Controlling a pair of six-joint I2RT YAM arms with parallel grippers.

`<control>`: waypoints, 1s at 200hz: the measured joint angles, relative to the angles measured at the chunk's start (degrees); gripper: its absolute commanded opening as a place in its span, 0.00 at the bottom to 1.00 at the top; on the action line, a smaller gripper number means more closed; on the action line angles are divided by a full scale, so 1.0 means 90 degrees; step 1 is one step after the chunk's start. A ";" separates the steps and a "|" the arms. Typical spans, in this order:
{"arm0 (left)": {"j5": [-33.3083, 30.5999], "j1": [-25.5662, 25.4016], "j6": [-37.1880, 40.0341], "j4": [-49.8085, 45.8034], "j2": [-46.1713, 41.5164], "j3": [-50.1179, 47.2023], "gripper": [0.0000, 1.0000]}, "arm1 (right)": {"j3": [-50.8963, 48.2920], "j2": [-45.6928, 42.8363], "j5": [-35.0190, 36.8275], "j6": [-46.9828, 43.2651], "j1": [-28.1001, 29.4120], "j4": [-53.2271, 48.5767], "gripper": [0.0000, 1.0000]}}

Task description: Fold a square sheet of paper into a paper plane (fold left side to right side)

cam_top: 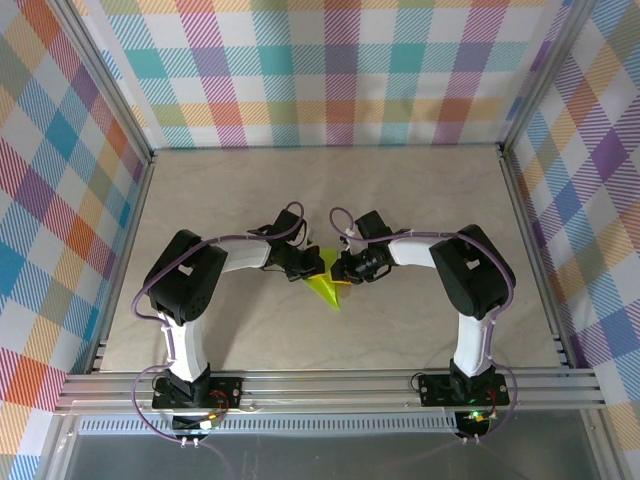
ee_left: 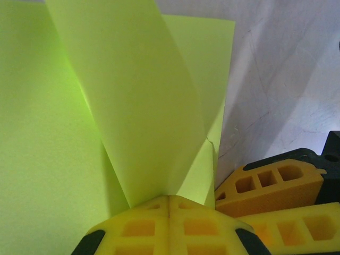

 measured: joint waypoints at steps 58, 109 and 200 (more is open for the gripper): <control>0.0007 0.0002 0.0000 0.0121 -0.0007 -0.0068 0.00 | 0.0087 0.0000 -0.0063 0.0032 0.0010 -0.0102 0.24; 0.0005 0.0002 0.0000 0.0141 -0.0012 -0.0075 0.00 | 0.0112 -0.0083 -0.0112 0.0121 -0.0080 -0.0189 0.33; 0.0005 0.0002 0.0000 0.0146 -0.0012 -0.0075 0.00 | 0.0121 -0.1030 0.0163 -0.0024 -0.0151 -0.0792 0.29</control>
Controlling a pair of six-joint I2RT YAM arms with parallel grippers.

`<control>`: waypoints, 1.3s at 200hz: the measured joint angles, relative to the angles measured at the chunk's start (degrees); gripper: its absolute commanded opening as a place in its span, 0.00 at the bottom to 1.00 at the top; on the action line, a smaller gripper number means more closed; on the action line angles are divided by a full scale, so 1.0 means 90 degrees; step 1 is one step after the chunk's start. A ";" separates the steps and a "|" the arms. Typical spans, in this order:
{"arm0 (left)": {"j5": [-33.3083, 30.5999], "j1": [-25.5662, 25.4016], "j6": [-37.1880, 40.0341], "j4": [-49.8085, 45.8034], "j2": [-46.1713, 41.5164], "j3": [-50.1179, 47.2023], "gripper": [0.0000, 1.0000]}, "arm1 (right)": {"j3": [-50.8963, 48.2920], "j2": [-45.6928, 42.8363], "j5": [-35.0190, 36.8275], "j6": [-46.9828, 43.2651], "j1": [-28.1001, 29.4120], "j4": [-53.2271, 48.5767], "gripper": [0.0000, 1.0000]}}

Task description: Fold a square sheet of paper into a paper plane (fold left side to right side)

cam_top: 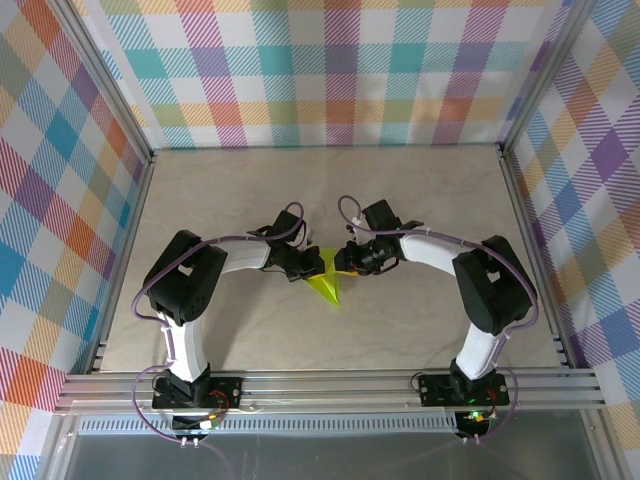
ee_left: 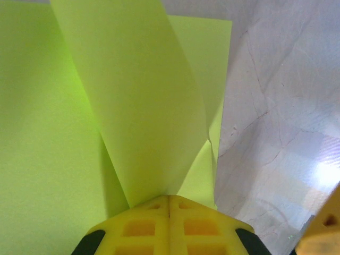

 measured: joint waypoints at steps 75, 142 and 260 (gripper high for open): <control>0.0046 -0.0002 -0.0002 0.0117 -0.0002 -0.0046 0.02 | -0.0350 -0.0049 -0.0413 0.0180 0.0051 0.0138 0.23; 0.0049 -0.0002 -0.0005 0.0163 -0.0002 -0.0070 0.02 | -0.0816 -0.0034 -0.1008 0.0483 0.0435 0.0639 0.12; 0.0049 0.0000 -0.0002 0.0163 -0.0002 -0.0070 0.02 | -0.1248 0.0265 -0.1018 0.0651 0.0561 0.1022 0.12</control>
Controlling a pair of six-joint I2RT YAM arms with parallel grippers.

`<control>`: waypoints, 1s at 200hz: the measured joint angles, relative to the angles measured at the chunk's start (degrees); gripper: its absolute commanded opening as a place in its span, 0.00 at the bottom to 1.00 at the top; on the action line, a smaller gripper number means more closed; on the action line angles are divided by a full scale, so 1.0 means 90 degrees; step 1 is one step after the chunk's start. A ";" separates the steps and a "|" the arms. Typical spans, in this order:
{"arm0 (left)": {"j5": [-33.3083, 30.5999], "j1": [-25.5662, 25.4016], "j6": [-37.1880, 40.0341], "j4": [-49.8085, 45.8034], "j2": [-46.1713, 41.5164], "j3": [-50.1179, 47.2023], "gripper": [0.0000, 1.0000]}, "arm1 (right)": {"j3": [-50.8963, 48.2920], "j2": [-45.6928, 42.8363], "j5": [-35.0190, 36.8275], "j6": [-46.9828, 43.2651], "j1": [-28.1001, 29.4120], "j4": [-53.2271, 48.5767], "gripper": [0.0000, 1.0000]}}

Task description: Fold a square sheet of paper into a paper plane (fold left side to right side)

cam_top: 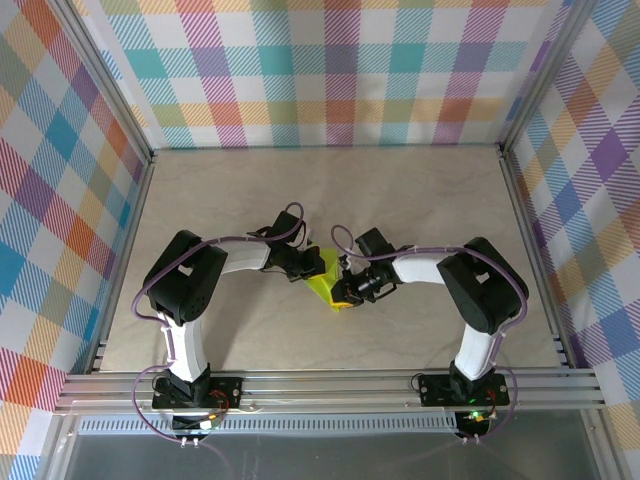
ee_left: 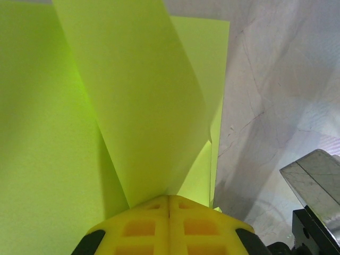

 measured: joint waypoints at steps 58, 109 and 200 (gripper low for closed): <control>0.0000 0.0000 0.0000 -0.0002 0.0000 0.0000 0.02 | -0.0053 0.0022 0.0126 -0.0002 0.0029 0.0029 0.12; -0.0002 -0.0002 0.0000 -0.0002 0.0000 0.0000 0.02 | -0.0080 0.0022 0.0182 -0.0005 0.0061 0.0032 0.12; 0.0000 -0.0002 0.0000 -0.0002 0.0000 0.0000 0.02 | -0.0107 0.0022 0.0265 -0.0007 0.0114 0.0029 0.11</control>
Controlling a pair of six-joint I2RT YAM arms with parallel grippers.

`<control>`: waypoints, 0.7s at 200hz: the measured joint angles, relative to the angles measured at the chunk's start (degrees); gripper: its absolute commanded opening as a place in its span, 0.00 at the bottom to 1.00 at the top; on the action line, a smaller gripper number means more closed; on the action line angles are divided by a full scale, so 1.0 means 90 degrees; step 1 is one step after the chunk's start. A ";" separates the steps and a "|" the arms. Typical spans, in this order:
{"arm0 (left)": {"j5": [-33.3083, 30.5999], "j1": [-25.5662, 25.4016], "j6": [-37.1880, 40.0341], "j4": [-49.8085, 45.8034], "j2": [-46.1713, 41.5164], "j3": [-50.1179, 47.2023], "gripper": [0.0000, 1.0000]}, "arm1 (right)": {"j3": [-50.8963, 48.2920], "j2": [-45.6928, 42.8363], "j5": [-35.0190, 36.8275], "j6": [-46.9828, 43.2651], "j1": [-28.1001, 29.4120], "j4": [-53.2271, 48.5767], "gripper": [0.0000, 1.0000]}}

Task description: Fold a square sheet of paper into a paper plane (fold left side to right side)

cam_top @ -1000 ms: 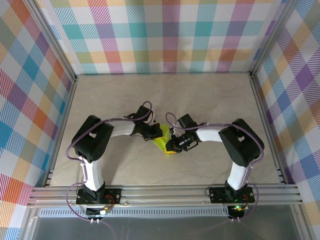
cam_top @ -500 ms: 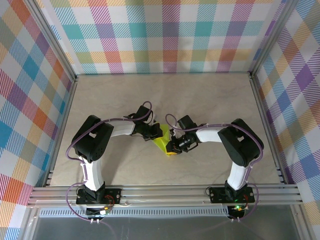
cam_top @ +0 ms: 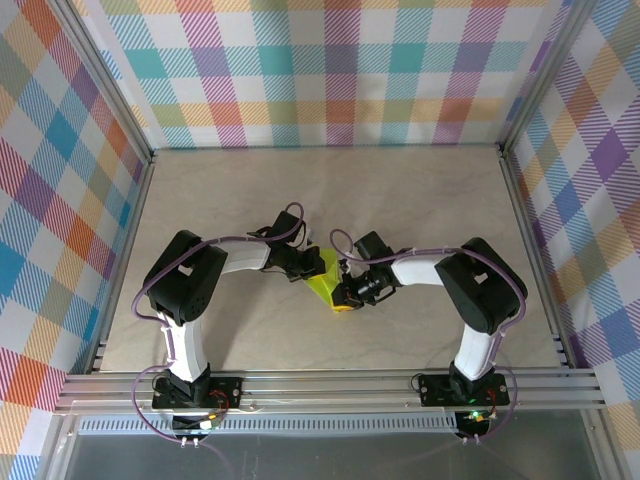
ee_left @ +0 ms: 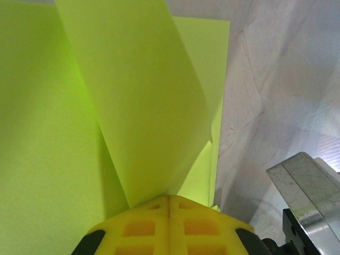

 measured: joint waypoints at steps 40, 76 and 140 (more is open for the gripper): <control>0.0000 0.0000 0.0000 0.0000 0.0000 0.0000 0.02 | -0.0034 -0.0002 0.0036 -0.0046 0.0012 0.0002 0.11; 0.0015 0.0000 0.0000 -0.0005 0.0000 0.0000 0.02 | -0.0121 -0.0070 0.0100 -0.0119 0.0036 0.0053 0.11; 0.0068 0.0000 0.0000 -0.0051 0.0000 0.0000 0.02 | -0.0376 -0.0330 0.0202 -0.0117 0.0087 0.0044 0.11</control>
